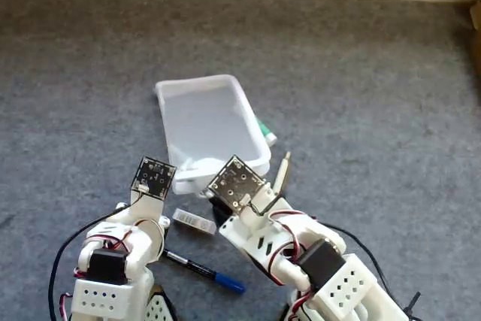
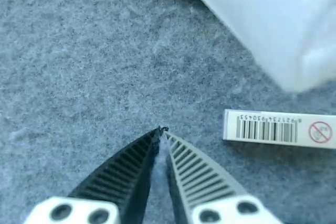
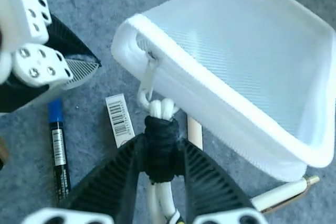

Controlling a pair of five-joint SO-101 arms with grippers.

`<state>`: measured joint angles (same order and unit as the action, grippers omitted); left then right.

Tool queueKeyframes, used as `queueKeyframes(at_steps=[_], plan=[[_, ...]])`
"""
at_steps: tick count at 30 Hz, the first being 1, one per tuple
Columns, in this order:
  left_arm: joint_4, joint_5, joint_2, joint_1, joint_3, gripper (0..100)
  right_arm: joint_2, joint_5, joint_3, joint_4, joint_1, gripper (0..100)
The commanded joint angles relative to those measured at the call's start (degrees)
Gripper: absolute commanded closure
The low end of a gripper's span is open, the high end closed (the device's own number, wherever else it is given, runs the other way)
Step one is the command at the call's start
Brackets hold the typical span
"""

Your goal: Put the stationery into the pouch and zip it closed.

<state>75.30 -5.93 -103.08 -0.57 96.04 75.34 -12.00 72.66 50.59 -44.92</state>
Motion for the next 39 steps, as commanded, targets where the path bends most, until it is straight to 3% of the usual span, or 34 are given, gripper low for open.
queueKeyframes(at_steps=[1,5,12,24,31,39], plan=[[-0.97,0.35,-0.92,1.01,0.31,99,1.45,-0.62,-4.35,-3.38,0.84,99.5],[-0.53,0.35,-0.92,1.10,-4.97,99,1.27,-0.44,-3.74,-5.23,0.84,99.5],[-0.97,0.53,-0.92,7.60,-13.67,99,1.63,-0.09,0.04,-5.32,0.84,99.5],[-0.53,0.53,-0.92,7.78,-23.43,98,1.63,1.67,1.45,-5.32,0.75,99.5],[-0.53,1.67,-0.92,7.78,-24.75,74,1.63,3.43,1.45,-5.32,0.75,99.5],[-0.53,4.66,-0.92,7.69,-26.77,72,1.63,3.52,2.68,-5.32,0.75,99.5]])
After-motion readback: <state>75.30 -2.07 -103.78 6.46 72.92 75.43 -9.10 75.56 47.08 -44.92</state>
